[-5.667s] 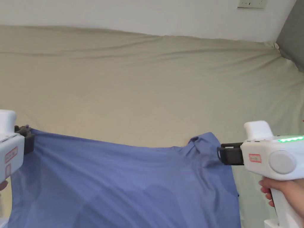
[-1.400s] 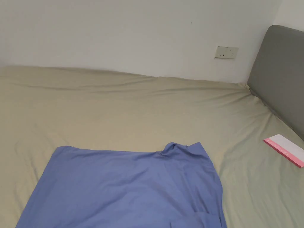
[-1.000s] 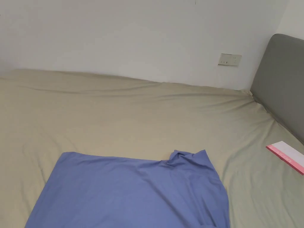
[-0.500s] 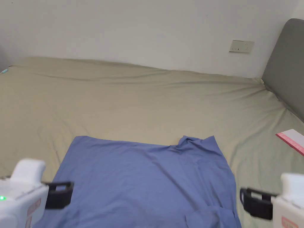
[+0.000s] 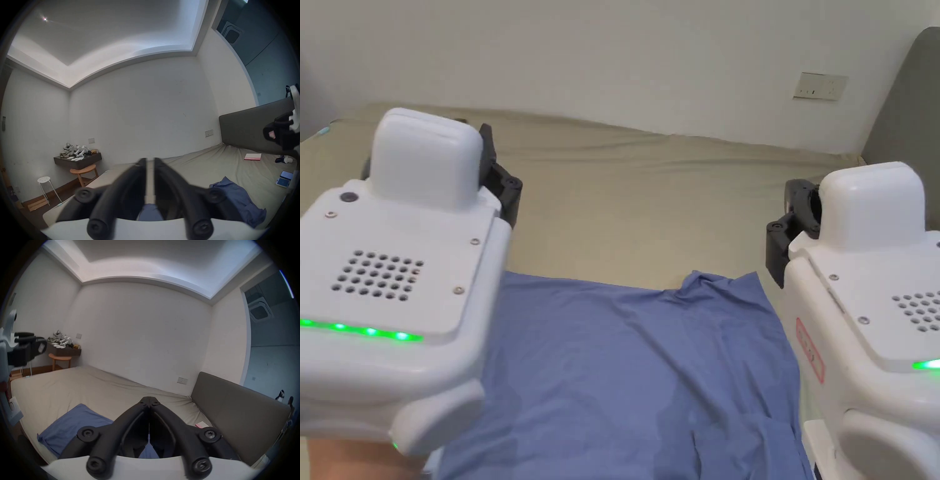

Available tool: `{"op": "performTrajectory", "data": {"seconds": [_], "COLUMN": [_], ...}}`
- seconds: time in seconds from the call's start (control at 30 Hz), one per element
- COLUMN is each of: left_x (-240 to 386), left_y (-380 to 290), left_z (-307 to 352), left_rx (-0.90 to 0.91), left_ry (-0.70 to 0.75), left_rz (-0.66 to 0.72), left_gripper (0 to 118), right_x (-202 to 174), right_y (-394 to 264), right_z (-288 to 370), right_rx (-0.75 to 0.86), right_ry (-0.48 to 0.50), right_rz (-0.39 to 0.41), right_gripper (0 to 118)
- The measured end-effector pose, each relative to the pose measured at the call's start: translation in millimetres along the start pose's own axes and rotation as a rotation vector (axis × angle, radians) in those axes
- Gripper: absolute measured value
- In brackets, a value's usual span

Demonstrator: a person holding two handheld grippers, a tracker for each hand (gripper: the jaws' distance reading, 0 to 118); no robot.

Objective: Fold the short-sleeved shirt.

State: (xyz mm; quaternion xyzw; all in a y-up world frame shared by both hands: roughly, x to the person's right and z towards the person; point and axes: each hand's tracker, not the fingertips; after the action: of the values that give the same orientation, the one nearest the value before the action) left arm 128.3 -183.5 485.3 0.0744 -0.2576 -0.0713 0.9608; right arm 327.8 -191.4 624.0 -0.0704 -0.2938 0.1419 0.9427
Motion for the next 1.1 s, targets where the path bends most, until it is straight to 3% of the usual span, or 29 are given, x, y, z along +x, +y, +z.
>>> {"op": "performTrajectory", "data": {"seconds": [0.03, 0.43, 0.6, 0.73, 0.8, 0.87, 0.9, 0.93, 1.1], "left_x": [1.0, -18.4, -37.6, -58.0, -68.5, -77.0, -80.9, -84.0, -92.1], "left_y": [-1.7, -15.3, -48.0, -102.7, -140.3, -177.4, -197.3, -214.0, -290.2], "left_z": [0.3, -17.5, -29.6, -34.9, -32.1, -27.6, -23.9, -19.8, 1.5], "left_rx": [-0.001, -0.144, -0.297, -0.491, -0.616, -0.748, -0.815, -0.863, -1.146], "left_ry": [-0.003, -0.058, -0.063, -0.076, -0.073, -0.059, -0.053, -0.046, 0.018], "left_rz": [0.004, 0.025, 0.014, 0.089, 0.091, 0.082, 0.07, 0.069, 0.108], "left_gripper": [0, 0, 0, 0, 30, 82, 100, 110, 112], "right_x": [-3.6, -2.9, 0.7, 8.3, 11.8, 16.6, 19.1, 22.2, 43.4], "right_y": [-1.2, -4.3, -18.5, -38.3, -47.8, -55.5, -60.1, -63.4, -82.3], "right_z": [0.5, 2.3, -1.7, -6.5, -7.1, -6.0, -7.9, -7.3, -6.0], "right_rx": [-0.014, -0.051, -0.098, -0.156, -0.188, -0.211, -0.224, -0.236, -0.313], "right_ry": [0.012, 0.029, 0.04, 0.055, 0.054, 0.053, 0.049, 0.044, 0.017], "right_rz": [0.019, -0.006, 0.01, 0.005, 0.01, 0.019, 0.024, 0.028, 0.012], "right_gripper": [2, 2, 2, 2, 2, 2, 2, 2, 2]}}
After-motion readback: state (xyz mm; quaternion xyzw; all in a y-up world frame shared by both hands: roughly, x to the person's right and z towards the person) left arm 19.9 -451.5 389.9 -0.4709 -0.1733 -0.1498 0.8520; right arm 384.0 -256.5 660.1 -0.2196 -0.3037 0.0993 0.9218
